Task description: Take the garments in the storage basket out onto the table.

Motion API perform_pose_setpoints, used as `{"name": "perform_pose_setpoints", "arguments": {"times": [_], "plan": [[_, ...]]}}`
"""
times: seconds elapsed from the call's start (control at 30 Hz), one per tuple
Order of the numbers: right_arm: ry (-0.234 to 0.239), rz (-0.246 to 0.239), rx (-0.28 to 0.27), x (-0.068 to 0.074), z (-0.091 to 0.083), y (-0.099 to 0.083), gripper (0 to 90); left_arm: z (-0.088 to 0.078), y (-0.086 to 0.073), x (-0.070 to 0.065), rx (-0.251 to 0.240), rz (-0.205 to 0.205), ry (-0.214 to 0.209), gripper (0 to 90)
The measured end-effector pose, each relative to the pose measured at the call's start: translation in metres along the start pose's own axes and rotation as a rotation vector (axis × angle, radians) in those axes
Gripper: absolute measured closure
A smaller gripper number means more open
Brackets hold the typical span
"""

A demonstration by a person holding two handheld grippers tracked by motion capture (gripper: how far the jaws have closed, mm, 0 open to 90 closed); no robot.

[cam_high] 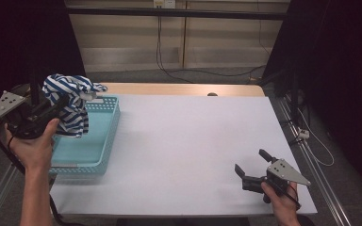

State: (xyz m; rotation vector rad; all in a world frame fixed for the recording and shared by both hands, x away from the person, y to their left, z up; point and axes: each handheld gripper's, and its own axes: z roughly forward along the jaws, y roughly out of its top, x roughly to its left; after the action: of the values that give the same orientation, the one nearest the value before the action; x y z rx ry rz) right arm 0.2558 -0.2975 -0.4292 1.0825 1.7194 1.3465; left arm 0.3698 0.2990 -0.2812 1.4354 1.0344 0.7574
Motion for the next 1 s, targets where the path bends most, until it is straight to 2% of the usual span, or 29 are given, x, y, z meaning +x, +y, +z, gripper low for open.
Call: {"name": "perform_pose_setpoints", "arguments": {"times": [0.13,0.17,0.2,0.23,0.27,0.37,0.5,0.53,0.57,0.63,0.7,0.73,0.83,0.93,1.0], "plan": [[-0.002,0.003,0.002,0.0,0.001,0.0,0.0,0.004,0.006,-0.005,-0.014,-0.001,-0.014,74.7],[-0.002,0.003,0.002,0.0,0.001,0.0,0.0,0.004,0.009,-0.005,-0.006,0.007,-0.047,74.7],[-0.002,-0.001,0.002,0.0,0.001,0.0,0.0,0.005,0.011,-0.008,-0.007,0.015,-0.059,74.7],[-0.003,0.0,0.001,0.0,0.001,0.0,0.0,0.007,0.012,-0.011,-0.014,0.02,-0.046,74.7],[-0.003,0.001,0.001,0.0,0.001,0.0,0.0,0.008,0.013,-0.013,-0.016,0.029,-0.059,74.7],[-0.003,0.001,0.001,0.0,0.001,0.0,0.0,0.014,0.015,-0.02,-0.001,0.045,-0.087,74.7],[-0.004,-0.001,0.0,0.0,0.0,0.0,0.0,0.02,0.015,-0.023,0.013,0.049,-0.099,74.7],[-0.004,0.0,0.0,0.0,0.001,0.0,0.0,0.021,0.015,-0.024,0.016,0.048,-0.101,74.7],[-0.004,0.001,0.001,0.0,0.001,0.0,0.0,0.023,0.016,-0.026,0.0,0.026,-0.11,74.7],[-0.004,0.0,0.002,0.0,0.001,0.0,0.0,0.025,0.017,-0.029,-0.004,0.021,-0.118,74.7],[-0.003,-0.003,0.002,0.0,0.001,0.0,0.0,0.027,0.017,-0.033,-0.012,0.022,-0.112,74.6],[-0.003,-0.003,0.003,0.0,0.001,0.0,0.0,0.029,0.018,-0.033,0.003,0.039,-0.116,74.6],[-0.005,0.001,0.004,0.0,0.001,0.0,0.0,0.036,0.017,-0.04,-0.012,-0.002,-0.136,74.6],[-0.003,-0.003,0.002,0.0,0.0,0.0,0.0,0.04,0.018,-0.044,-0.001,0.004,-0.148,74.6],[-0.004,0.0,0.002,0.0,0.0,0.0,0.0,0.042,0.018,-0.047,-0.007,-0.006,-0.155,74.5]]}}
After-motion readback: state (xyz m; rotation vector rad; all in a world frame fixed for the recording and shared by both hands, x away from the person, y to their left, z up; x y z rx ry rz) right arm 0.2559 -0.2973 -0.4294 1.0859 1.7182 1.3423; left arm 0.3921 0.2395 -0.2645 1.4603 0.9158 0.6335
